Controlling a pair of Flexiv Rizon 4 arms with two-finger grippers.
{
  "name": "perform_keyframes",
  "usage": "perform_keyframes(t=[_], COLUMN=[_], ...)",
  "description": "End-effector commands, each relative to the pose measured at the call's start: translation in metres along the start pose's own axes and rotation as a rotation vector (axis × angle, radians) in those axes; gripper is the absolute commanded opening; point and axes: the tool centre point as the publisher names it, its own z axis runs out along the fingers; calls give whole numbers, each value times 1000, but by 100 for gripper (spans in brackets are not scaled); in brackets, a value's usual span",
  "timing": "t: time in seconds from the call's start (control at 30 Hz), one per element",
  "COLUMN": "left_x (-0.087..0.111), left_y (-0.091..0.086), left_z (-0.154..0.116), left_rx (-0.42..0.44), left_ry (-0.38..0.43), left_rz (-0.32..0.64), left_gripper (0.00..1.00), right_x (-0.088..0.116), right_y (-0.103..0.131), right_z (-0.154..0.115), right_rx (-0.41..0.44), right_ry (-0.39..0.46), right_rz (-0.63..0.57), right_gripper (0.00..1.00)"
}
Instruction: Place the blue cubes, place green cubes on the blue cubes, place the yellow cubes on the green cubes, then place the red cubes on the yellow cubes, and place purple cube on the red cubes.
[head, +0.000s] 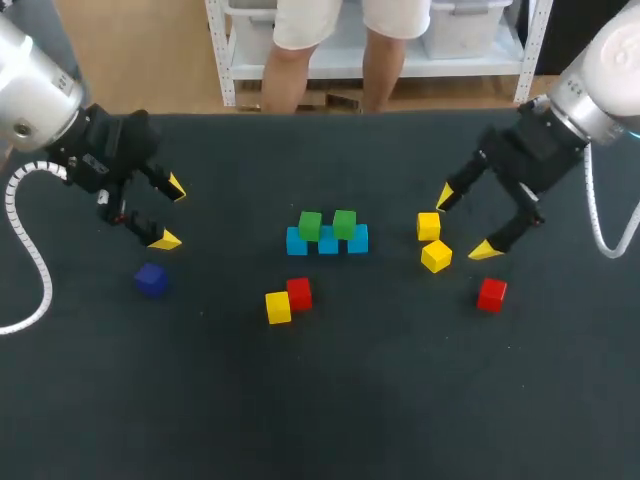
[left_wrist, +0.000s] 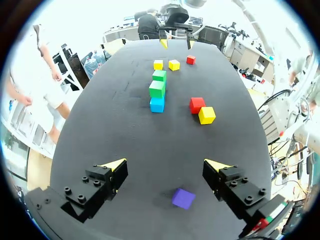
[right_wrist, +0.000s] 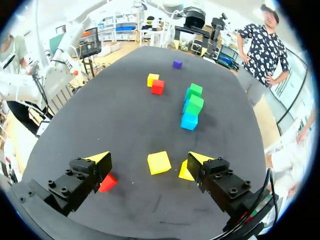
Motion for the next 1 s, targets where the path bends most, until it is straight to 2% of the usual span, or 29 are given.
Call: perform_keyframes(t=[0.03, 0.1, 0.13, 0.17, 0.27, 0.3, 0.33, 0.47, 0.57, 0.6, 0.63, 0.67, 0.8, 0.93, 1.0], left_x=[2, 2, 2, 2, 2, 2, 2, 2, 2, 2, 2, 2, 2, 2, 2], left_y=[-1, -1, -1, -1, -1, -1, -1, -1, -1, -1, -1, -1, -1, -1, -1], left_z=[0, 0, 0, 0, 0, 0, 0, 0, 0, 0, 0, 0, 0, 0, 0], left_rx=[-3, -3, -3, -3, -3, -3, -3, -3, -3, -3, -3, -3, -3, -3, -3], left_ry=[-5, -5, -5, -5, -5, -5, -5, -5, -5, -5, -5, -5, -5, -5, -5], left_rz=[3, 3, 3, 3, 3, 3, 3, 3, 3, 3, 3, 3, 3, 3, 3], left_gripper=[100, 100, 100, 100, 100, 100, 100, 100, 100, 100, 100, 100, 100, 100, 100], right_x=[7, 9, 9, 10, 13, 14, 14, 17, 19, 19, 19, 20, 22, 25, 26], right_y=[-8, -8, -8, -8, -9, -9, -8, -8, -10, -11, -11, -12, -14, -16, -17], right_z=[7, 9, 10, 12, 17, 18, 20, 25, 29, 30, 30, 31, 34, 39, 41], right_rx=[-24, -29, -31, -37, -47, -49, -53, -60, -63, -64, -66, -67, -72, -79, -89], right_ry=[-36, -48, -48, -57, -68, -69, -70, -85, -92, -95, -96, -97, -102, -107, -118], right_rz=[-21, -36, -39, -45, -48, -51, -53, -61, -67, -71, -76, -78, -86, -91, -92], right_gripper=[100, 90, 80, 78, 61, 49, 47, 50, 58, 62, 76, 79, 80, 73, 67])
